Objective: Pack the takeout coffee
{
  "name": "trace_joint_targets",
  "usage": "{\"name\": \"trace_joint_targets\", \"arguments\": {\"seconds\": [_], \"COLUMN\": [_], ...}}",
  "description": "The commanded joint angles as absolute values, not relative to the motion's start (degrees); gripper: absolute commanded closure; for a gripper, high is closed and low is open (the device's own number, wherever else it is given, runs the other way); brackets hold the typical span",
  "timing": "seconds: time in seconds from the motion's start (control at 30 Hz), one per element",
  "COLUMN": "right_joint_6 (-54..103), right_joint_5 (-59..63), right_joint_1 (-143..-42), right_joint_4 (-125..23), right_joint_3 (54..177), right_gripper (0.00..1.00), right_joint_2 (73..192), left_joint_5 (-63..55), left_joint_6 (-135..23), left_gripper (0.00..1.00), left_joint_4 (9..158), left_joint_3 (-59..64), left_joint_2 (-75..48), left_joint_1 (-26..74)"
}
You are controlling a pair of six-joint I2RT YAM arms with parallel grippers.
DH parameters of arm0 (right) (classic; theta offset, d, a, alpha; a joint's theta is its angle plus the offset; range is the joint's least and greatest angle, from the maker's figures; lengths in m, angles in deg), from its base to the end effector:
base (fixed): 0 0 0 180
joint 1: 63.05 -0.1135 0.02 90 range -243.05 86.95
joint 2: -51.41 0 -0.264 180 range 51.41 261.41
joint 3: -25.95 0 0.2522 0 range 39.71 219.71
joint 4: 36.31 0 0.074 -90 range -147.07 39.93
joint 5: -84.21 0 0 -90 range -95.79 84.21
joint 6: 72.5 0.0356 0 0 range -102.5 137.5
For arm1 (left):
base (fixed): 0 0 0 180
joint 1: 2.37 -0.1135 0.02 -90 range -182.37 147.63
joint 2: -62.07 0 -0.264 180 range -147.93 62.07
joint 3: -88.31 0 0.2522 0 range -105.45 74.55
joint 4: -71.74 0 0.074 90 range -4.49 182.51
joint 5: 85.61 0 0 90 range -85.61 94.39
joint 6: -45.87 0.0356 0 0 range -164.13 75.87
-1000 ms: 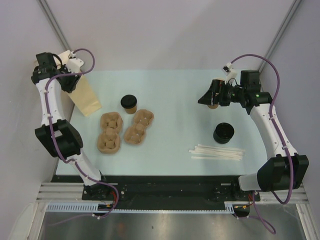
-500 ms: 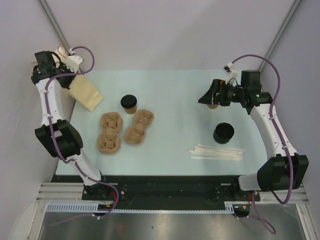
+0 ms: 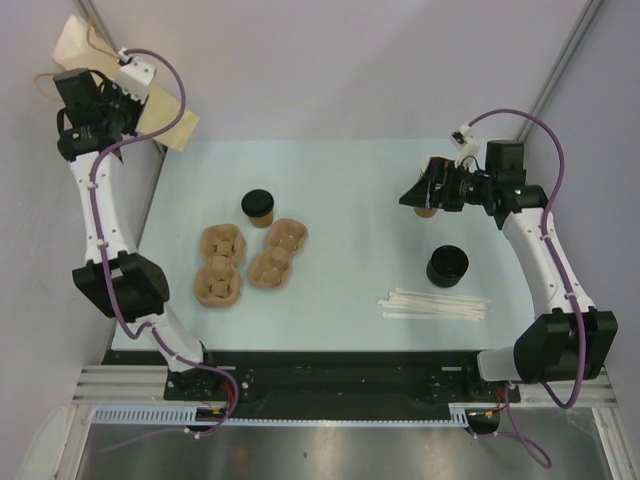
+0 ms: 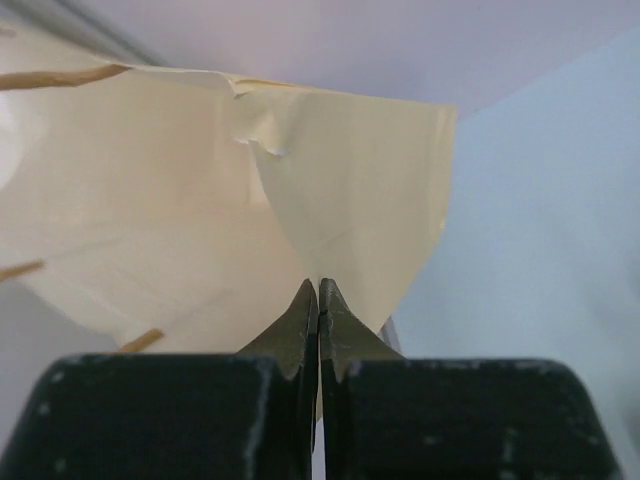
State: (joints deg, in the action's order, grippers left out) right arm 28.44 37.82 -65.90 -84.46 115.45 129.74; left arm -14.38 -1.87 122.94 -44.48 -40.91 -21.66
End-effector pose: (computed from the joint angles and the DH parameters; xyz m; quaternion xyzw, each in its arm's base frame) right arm 0.2921 0.0391 0.3609 -0.1068 0.8405 0.3797 0.3715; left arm 0.3798 0.1208 0.4568 0.2523 0.7804 0.1688 0.5467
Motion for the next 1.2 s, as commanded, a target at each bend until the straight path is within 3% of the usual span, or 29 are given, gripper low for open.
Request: {"name": "trace_joint_targets", "arguments": {"seconds": [0.0,0.6,1.17], "right_joint_6": [28.58,23.48,19.61], "right_joint_5": [38.68,49.84,51.42], "right_joint_1": [-64.37,-46.01,-42.57], "right_joint_4": [-82.32,-88.56,-94.71], "right_joint_3": [115.21,118.81,120.21], "right_gripper": [0.0,0.0,0.01], "right_joint_2": [127.18,123.84,122.43], "left_joint_5": [-18.11,-19.7,-24.71], "left_joint_6": [-6.07,-4.5,17.55], "left_gripper": [1.0,1.0,0.99], "left_joint_4": [118.12,130.93,153.61], "left_joint_3": [-47.45,-40.16,-36.21], "left_joint_2": [-36.19,-20.46,-22.74], "left_joint_1": [-16.0,21.16,39.71]}}
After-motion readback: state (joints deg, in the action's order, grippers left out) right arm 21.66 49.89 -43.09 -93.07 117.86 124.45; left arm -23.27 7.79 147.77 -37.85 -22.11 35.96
